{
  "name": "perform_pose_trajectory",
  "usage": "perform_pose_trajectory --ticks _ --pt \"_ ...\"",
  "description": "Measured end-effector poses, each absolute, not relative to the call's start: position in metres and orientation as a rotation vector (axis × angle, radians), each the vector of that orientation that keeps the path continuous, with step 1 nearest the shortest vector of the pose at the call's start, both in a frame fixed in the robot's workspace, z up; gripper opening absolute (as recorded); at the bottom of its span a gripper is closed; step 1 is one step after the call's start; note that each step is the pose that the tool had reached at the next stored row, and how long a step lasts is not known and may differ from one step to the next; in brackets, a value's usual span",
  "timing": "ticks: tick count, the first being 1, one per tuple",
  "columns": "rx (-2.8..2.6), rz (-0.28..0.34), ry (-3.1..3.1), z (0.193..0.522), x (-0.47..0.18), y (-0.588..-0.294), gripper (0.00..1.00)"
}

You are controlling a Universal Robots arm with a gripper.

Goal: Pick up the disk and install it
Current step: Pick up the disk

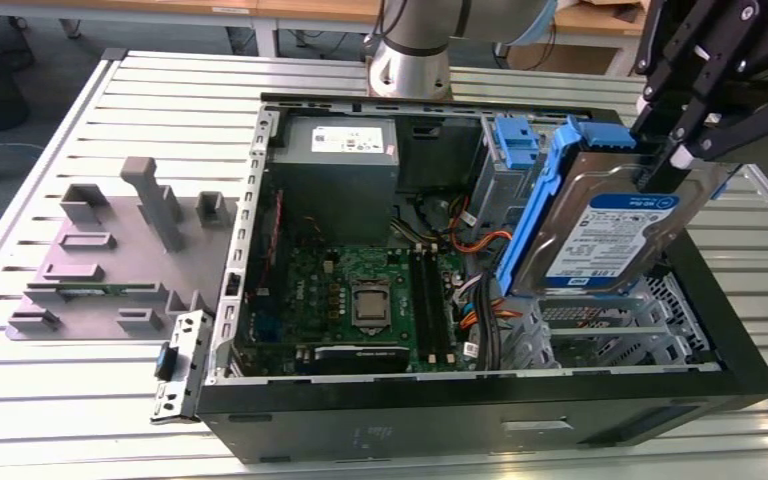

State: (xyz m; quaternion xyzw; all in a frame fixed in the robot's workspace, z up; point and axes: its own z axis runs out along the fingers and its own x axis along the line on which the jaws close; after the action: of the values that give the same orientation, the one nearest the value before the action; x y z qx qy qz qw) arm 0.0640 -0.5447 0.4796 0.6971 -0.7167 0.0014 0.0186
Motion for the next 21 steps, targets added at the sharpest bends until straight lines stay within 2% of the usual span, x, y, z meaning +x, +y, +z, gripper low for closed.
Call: perform_pose_trajectory --ticks 21 --pt "2.164 0.004 -2.225 0.476 0.085 -0.553 0.35"
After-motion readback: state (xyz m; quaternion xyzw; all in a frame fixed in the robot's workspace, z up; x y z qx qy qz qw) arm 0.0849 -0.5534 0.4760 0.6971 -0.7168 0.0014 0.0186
